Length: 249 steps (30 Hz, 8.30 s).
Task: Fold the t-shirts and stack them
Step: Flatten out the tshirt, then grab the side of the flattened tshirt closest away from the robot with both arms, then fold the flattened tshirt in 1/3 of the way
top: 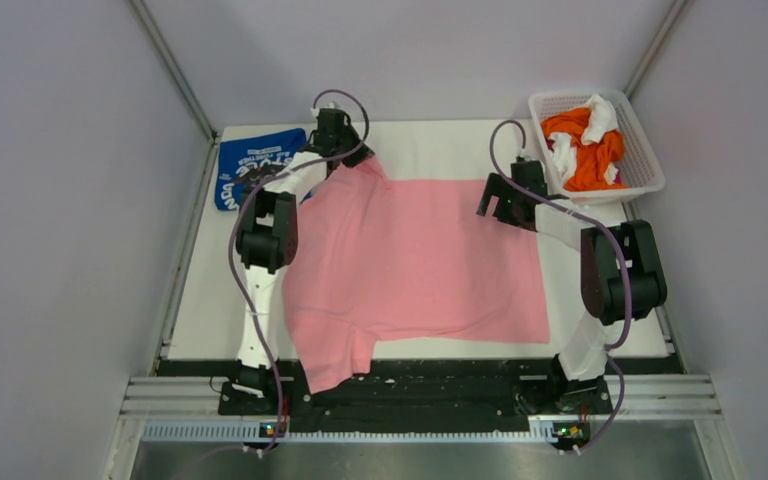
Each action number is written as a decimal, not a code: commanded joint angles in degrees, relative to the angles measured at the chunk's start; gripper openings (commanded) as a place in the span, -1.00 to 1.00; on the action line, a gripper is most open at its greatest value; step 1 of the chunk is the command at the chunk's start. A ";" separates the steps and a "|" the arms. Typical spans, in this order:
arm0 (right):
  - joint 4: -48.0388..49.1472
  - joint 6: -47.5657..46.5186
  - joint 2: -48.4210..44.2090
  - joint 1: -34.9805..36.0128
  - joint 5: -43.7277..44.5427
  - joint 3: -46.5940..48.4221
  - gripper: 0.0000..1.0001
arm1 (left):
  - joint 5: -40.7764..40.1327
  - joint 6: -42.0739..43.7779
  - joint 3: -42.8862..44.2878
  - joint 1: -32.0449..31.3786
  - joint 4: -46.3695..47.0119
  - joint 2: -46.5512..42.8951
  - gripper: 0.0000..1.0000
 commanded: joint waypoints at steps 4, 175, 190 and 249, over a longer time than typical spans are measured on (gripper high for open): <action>1.85 -1.20 -1.55 -0.24 0.71 -0.08 0.96 | 4.55 -2.30 6.04 -0.43 13.38 6.24 -1.00; -14.24 7.16 -40.97 -1.76 6.78 -19.33 0.97 | -16.66 -15.92 -78.37 -43.45 -32.14 -70.27 0.08; -14.03 9.86 -41.55 -2.09 11.79 -20.92 0.97 | -27.85 -16.31 -67.42 -43.46 -40.41 -52.05 -1.00; -31.06 34.09 -59.00 -2.28 22.94 -39.54 -1.00 | -14.78 -18.04 -78.42 -42.95 -43.33 -71.31 -1.00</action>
